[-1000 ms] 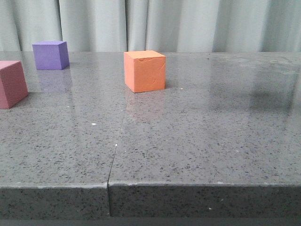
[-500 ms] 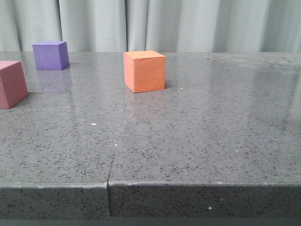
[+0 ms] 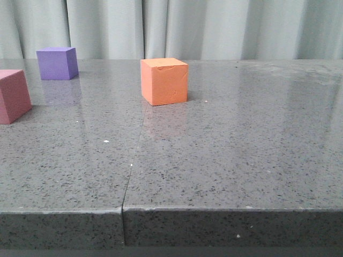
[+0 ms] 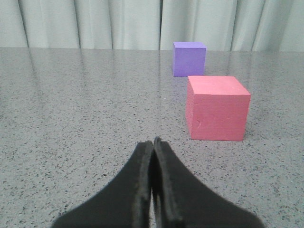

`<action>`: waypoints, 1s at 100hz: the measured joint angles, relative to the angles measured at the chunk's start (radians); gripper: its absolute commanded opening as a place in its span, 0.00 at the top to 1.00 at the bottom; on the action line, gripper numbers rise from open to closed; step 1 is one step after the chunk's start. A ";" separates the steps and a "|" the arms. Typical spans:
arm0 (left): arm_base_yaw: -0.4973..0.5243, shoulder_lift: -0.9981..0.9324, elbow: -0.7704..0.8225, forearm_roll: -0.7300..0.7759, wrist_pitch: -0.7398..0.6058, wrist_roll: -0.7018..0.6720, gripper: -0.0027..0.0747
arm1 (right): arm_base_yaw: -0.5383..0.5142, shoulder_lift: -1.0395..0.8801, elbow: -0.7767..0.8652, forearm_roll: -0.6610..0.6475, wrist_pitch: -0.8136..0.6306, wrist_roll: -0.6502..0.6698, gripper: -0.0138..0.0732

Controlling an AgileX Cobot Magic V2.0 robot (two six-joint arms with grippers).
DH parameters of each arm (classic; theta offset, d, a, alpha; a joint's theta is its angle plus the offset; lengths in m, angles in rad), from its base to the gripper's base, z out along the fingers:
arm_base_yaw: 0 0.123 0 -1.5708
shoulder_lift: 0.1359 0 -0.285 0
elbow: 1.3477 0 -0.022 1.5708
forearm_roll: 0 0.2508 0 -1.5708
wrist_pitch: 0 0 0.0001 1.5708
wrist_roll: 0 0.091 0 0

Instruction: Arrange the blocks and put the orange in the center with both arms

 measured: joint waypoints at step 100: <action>0.000 0.667 -0.629 -0.116 0.318 0.208 0.59 | 0.000 -0.145 0.057 0.002 0.005 0.000 0.88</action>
